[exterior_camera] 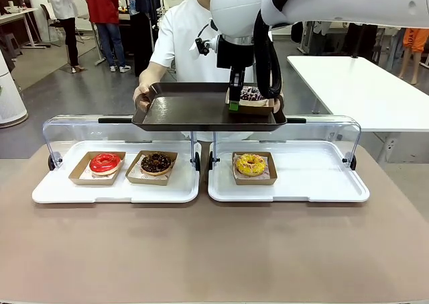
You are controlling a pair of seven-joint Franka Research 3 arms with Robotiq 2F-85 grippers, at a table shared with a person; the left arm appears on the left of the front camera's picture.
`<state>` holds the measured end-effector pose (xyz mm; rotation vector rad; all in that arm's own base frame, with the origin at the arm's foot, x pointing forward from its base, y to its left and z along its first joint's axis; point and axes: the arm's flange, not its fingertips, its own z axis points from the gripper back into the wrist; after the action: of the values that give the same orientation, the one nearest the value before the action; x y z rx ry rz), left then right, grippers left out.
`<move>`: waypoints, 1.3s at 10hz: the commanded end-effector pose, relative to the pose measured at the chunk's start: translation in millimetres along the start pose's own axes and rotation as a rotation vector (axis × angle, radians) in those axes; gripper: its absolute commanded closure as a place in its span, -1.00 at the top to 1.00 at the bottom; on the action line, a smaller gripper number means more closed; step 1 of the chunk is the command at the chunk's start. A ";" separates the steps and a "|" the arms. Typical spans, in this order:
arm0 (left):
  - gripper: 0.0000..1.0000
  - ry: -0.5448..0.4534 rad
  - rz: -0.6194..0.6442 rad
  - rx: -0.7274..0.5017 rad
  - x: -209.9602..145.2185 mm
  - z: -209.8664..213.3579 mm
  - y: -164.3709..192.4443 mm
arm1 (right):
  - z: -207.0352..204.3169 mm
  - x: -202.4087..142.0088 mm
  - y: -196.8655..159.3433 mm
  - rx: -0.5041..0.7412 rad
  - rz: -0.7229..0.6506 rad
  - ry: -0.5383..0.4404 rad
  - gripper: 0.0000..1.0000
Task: Provide the desired donut to the person.
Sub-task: Place the picked Paper togo box onto the Handle tray extended by the person.
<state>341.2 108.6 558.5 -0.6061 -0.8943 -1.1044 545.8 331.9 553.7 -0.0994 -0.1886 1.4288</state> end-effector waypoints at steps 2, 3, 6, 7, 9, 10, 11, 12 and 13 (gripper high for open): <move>1.00 -0.015 -0.013 0.003 -0.5 0.0 0.3 | 8.6 -6.6 0.8 0.020 0.010 -0.031 0.88; 1.00 -0.015 -0.013 0.003 -0.5 0.0 0.3 | 9.1 -7.7 0.5 0.022 0.009 -0.033 1.00; 1.00 -0.015 -0.013 0.003 -0.5 0.0 0.3 | 9.0 -8.2 -0.2 0.034 0.019 -0.037 1.00; 1.00 -0.015 -0.013 0.003 -0.5 0.0 0.3 | 9.3 -9.6 0.5 0.040 0.022 -0.041 1.00; 1.00 -0.015 -0.013 0.003 -0.5 0.0 0.3 | 19.2 -27.2 20.1 0.024 0.064 -0.055 1.00; 1.00 -0.015 -0.013 0.003 -0.5 0.0 0.3 | 27.6 -48.4 35.9 0.004 0.100 -0.046 1.00; 1.00 -0.015 -0.013 0.003 -0.5 0.0 0.3 | 38.3 -80.3 52.9 -0.023 0.109 -0.037 1.00; 1.00 -0.015 -0.013 0.003 -0.5 0.0 0.3 | 44.9 -110.9 63.0 -0.052 0.118 -0.010 1.00; 1.00 -0.015 -0.013 0.003 -0.5 0.0 0.3 | 46.0 -139.0 67.2 -0.063 0.076 -0.005 1.00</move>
<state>341.4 108.5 558.5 -0.6059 -0.8934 -1.1042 473.2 235.9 593.2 -0.1491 -0.2006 1.5096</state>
